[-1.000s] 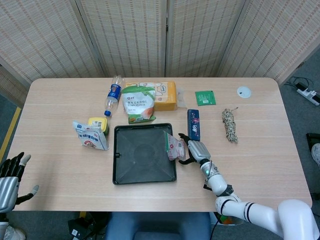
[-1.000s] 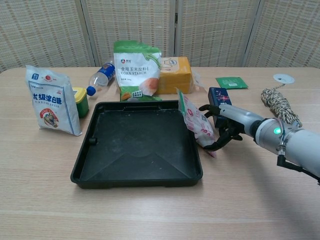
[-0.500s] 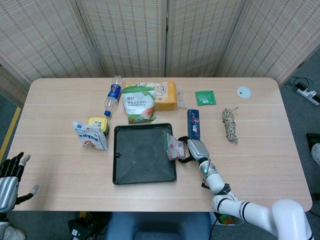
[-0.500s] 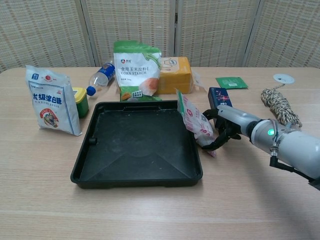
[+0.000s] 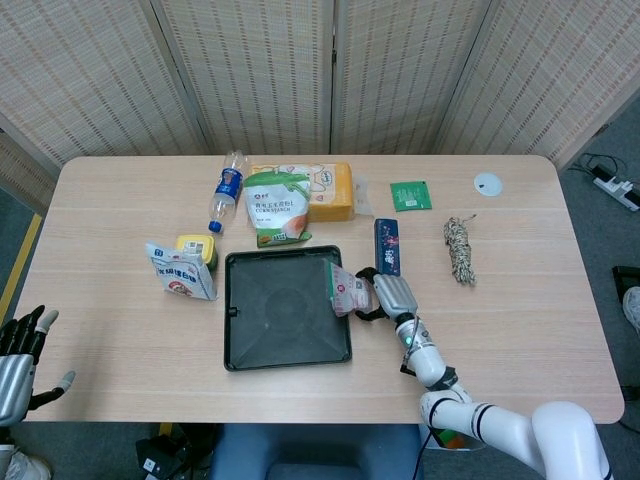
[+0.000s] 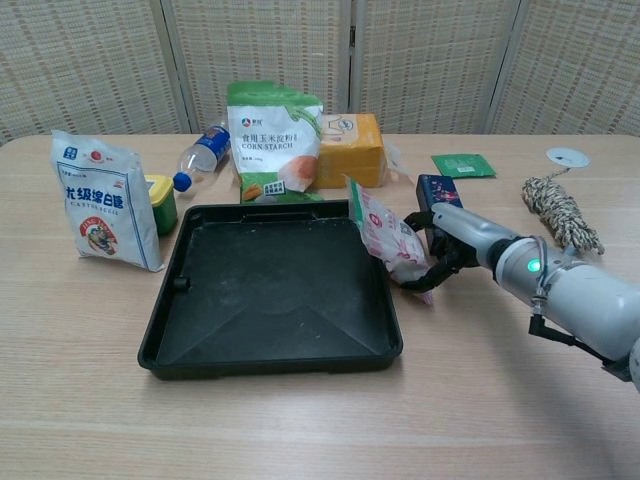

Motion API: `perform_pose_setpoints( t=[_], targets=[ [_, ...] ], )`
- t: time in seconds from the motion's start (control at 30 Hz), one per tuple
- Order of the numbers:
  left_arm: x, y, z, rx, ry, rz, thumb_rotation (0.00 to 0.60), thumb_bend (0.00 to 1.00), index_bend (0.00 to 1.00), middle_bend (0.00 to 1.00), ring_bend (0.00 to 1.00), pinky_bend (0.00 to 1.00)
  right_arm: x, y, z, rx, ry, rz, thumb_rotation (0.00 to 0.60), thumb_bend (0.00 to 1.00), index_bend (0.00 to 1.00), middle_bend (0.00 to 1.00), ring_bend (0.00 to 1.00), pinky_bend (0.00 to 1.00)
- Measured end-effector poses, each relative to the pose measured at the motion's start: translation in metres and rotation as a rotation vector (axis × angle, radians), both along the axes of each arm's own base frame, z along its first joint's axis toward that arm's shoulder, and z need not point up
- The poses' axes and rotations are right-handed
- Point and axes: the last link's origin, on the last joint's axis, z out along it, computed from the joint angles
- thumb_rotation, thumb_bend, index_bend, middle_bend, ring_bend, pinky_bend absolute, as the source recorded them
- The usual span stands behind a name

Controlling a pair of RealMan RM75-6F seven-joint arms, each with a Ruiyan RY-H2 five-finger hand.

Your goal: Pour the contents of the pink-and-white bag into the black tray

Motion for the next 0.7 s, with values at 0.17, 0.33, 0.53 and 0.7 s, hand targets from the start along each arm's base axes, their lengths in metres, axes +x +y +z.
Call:
perform_pose_setpoints(
  t=[0.17, 0.33, 0.53, 0.7],
  targets=[
    [0.001, 0.001, 0.0, -0.001, 0.002, -0.003, 0.6, 0.32, 0.0, 0.03, 0.05, 0.0, -0.001, 0.001, 0.007, -0.034, -0.016, 0.021, 0.6, 0.47, 0.67, 0.54, 0.83, 1.0],
    [0.003, 0.002, 0.001, 0.0, 0.004, -0.007, 0.6, 0.32, 0.0, 0.03, 0.05, 0.0, 0.004, 0.001, 0.021, -0.073, -0.039, 0.067, 0.6, 0.49, 0.69, 0.56, 0.84, 1.0],
    [0.006, 0.002, 0.002, 0.004, 0.002, -0.02, 0.6, 0.32, 0.0, 0.03, 0.05, 0.0, 0.02, -0.001, 0.041, -0.106, 0.029, 0.17, 0.6, 0.49, 0.69, 0.57, 0.84, 1.0],
    [0.005, 0.0, 0.003, 0.01, -0.002, -0.019, 0.6, 0.32, 0.0, 0.03, 0.05, 0.0, 0.039, -0.006, 0.053, -0.139, 0.148, 0.274, 0.6, 0.49, 0.7, 0.57, 0.84, 1.0]
  ],
)
